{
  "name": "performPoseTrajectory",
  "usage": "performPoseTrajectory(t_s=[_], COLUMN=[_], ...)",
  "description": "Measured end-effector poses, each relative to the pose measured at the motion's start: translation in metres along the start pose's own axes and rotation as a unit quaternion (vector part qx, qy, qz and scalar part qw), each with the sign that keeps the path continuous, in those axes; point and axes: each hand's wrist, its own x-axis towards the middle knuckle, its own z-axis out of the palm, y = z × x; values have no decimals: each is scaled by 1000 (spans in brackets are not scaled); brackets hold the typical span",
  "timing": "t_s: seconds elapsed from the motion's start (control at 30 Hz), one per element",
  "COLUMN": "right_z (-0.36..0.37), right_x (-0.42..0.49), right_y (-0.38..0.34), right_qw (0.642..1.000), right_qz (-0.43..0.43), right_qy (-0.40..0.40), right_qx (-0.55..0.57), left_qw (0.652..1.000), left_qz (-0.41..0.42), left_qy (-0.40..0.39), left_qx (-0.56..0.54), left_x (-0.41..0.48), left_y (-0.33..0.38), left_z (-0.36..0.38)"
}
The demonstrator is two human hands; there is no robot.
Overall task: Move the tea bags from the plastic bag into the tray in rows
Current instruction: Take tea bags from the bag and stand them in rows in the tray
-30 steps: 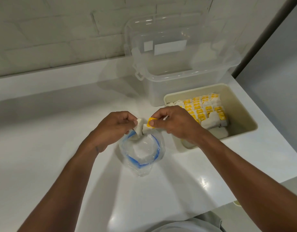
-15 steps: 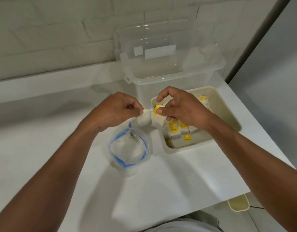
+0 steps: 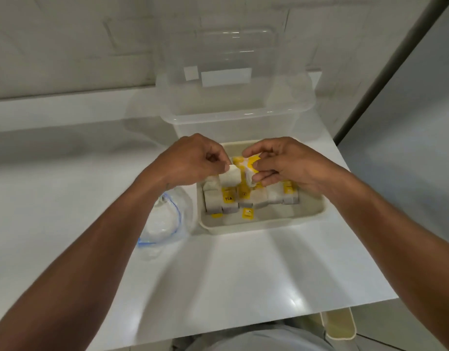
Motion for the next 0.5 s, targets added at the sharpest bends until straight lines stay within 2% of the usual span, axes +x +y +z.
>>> performPoseTrajectory(t_s=[0.2, 0.37, 0.5], right_z=[-15, -20, -23], right_x=[-1, 5, 7], right_y=[15, 24, 28], right_qw=[999, 997, 985], right_qz=[20, 10, -35], right_qy=[-12, 8, 51], right_qx=[43, -70, -160], left_qw=[998, 997, 994], left_qz=[-14, -3, -6], left_qy=[-42, -43, -32], left_qx=[44, 67, 103], left_x=[9, 17, 25], left_y=[13, 13, 5], left_z=[30, 36, 34])
